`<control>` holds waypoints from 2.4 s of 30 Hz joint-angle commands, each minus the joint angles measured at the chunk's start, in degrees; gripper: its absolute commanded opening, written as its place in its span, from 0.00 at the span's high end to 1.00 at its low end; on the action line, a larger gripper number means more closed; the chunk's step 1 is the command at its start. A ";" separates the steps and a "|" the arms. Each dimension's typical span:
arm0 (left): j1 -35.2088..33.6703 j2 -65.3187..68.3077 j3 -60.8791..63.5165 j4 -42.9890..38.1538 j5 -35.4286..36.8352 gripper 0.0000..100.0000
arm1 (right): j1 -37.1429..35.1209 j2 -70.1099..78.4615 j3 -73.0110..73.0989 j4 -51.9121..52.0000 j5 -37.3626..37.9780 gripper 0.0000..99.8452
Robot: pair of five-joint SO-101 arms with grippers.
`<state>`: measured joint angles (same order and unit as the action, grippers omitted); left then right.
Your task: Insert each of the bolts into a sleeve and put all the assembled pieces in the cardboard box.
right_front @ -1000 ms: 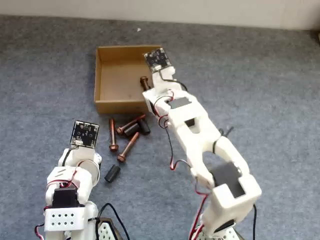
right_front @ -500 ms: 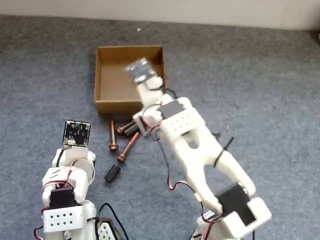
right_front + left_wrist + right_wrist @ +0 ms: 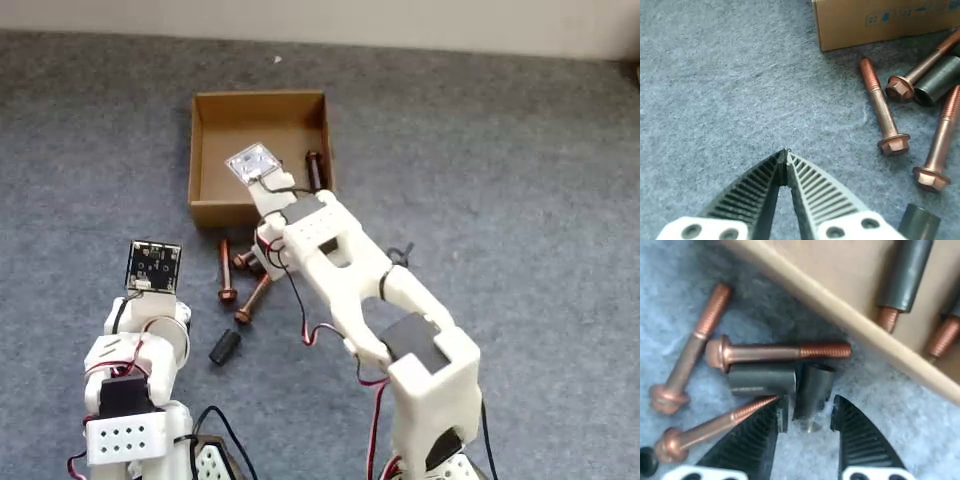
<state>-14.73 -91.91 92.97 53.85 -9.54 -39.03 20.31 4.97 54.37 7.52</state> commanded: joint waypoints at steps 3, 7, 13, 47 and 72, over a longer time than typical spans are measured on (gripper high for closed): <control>-0.57 -0.40 -0.66 -1.23 -0.70 0.99 | 0.75 3.47 -4.97 0.57 0.79 0.87; -0.57 -0.40 -0.66 -1.23 -0.70 0.99 | 1.01 6.20 -4.97 0.57 3.96 0.92; -0.57 -0.40 -0.66 -1.23 -0.70 0.99 | 1.10 5.58 -4.97 6.73 4.13 1.00; -0.48 0.22 -11.82 3.96 -0.62 0.99 | 15.16 -56.57 54.02 -13.23 -2.20 0.99; 16.48 55.43 -45.32 7.21 -3.34 0.79 | 16.31 -56.92 56.66 -17.27 -2.29 0.99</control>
<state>0.31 -43.56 53.49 63.16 -12.18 -23.47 -34.46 61.93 38.55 5.67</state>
